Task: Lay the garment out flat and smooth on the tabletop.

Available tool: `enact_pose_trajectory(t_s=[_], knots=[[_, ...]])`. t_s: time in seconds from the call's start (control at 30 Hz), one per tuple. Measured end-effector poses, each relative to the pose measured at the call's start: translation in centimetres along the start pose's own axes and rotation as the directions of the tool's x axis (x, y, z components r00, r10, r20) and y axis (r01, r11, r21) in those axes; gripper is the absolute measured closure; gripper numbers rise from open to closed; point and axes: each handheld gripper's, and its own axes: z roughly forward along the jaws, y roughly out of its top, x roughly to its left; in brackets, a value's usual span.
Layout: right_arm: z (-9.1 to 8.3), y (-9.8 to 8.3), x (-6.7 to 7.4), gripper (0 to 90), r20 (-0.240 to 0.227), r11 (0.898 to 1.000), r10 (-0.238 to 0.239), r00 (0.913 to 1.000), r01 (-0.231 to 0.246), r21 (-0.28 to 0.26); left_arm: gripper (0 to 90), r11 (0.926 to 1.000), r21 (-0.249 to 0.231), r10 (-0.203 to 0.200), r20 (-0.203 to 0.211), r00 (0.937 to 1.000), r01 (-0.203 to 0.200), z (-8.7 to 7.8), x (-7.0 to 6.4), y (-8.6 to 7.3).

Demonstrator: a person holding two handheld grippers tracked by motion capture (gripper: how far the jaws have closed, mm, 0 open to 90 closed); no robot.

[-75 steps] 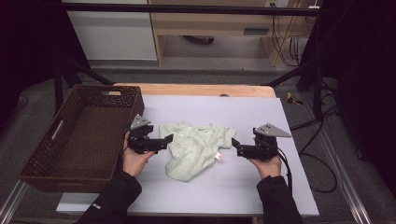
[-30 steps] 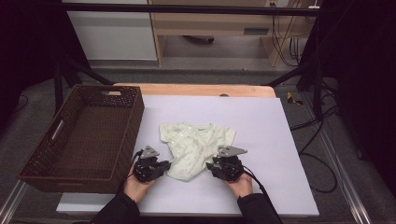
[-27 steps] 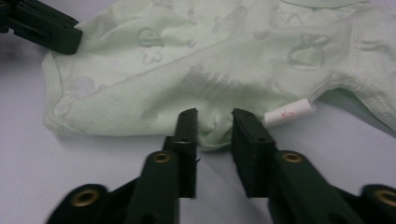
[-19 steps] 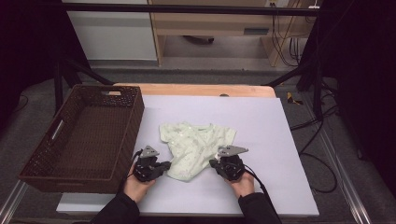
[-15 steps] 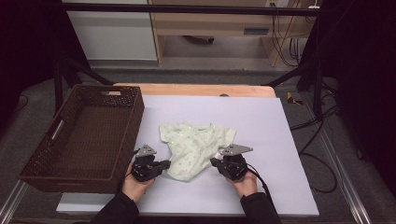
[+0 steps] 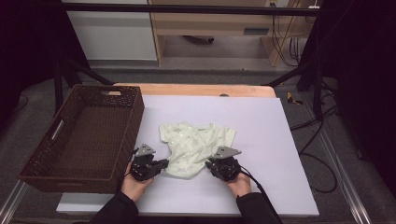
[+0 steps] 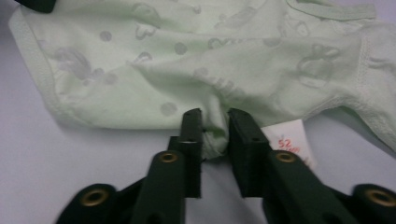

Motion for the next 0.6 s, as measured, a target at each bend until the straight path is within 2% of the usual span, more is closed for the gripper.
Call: enact_pose_trajectory(t_s=[0.1,0.17,0.23,0.3,0.4,0.43,0.47,0.5,0.53,0.57,0.6], knots=[[-0.3,0.2,-0.1,85.5,-0.008,1.0,-0.003,1.0,0.003,0.015,86.0,1.0,0.0,-0.004,0.003,1.0,0.004,-0.1,0.1,0.0],[-0.8,0.4,-0.1,85.4,-0.026,1.0,0.002,0.9997,-0.002,0.006,86.0,1.0,-0.005,-0.008,0.006,0.9999,0.008,-0.2,0.1,0.1],[-1.9,0.9,-0.2,84.6,-0.059,1.0,0.002,0.9982,-0.003,-0.016,85.9,0.9996,-0.02,-0.022,0.016,0.9996,0.023,-0.7,0.2,0.3],[-3.2,1.3,-0.4,84.2,-0.081,0.999,0.007,0.9967,-0.01,-0.035,85.9,0.9973,-0.046,-0.055,0.059,0.9968,0.057,-1.7,0.2,0.5],[-5.2,1.9,-1.2,82.0,-0.104,0.995,0.041,0.9937,-0.05,-0.089,85.9,0.9961,-0.054,-0.066,0.083,0.9944,0.07,-2.6,-0.1,0.4],[-5.6,2.0,-1.5,78.3,-0.107,0.992,0.059,0.9926,-0.07,-0.107,85.8,0.9963,-0.049,-0.066,0.084,0.9943,0.07,-2.7,-0.2,0.4],[-5.9,2.0,-1.7,70.6,-0.093,0.988,0.075,0.9928,-0.086,-0.127,85.8,0.9966,-0.045,-0.066,0.078,0.9947,0.07,-2.7,-0.3,0.3],[-5.9,1.9,-1.8,60.9,-0.059,0.985,0.085,0.9946,-0.093,-0.149,85.7,0.9973,-0.03,-0.065,0.073,0.9952,0.067,-2.6,-0.3,0.3],[-5.9,1.8,-1.9,59.8,-0.02,0.984,0.091,0.9957,-0.093,-0.152,85.5,0.9975,-0.01,-0.068,0.069,0.9953,0.069,-2.3,-0.2,0.2],[-5.8,1.6,-2.0,59.8,-0.016,0.985,0.093,0.9956,-0.094,-0.148,85.2,0.9979,0.001,-0.065,0.061,0.996,0.065,-2.0,-0.1,0.1],[-5.6,1.5,-2.1,59.7,-0.016,0.985,0.095,0.9953,-0.097,-0.145,84.7,0.9967,0.035,-0.075,0.06,0.9953,0.073,-1.6,0.1,0.0]])
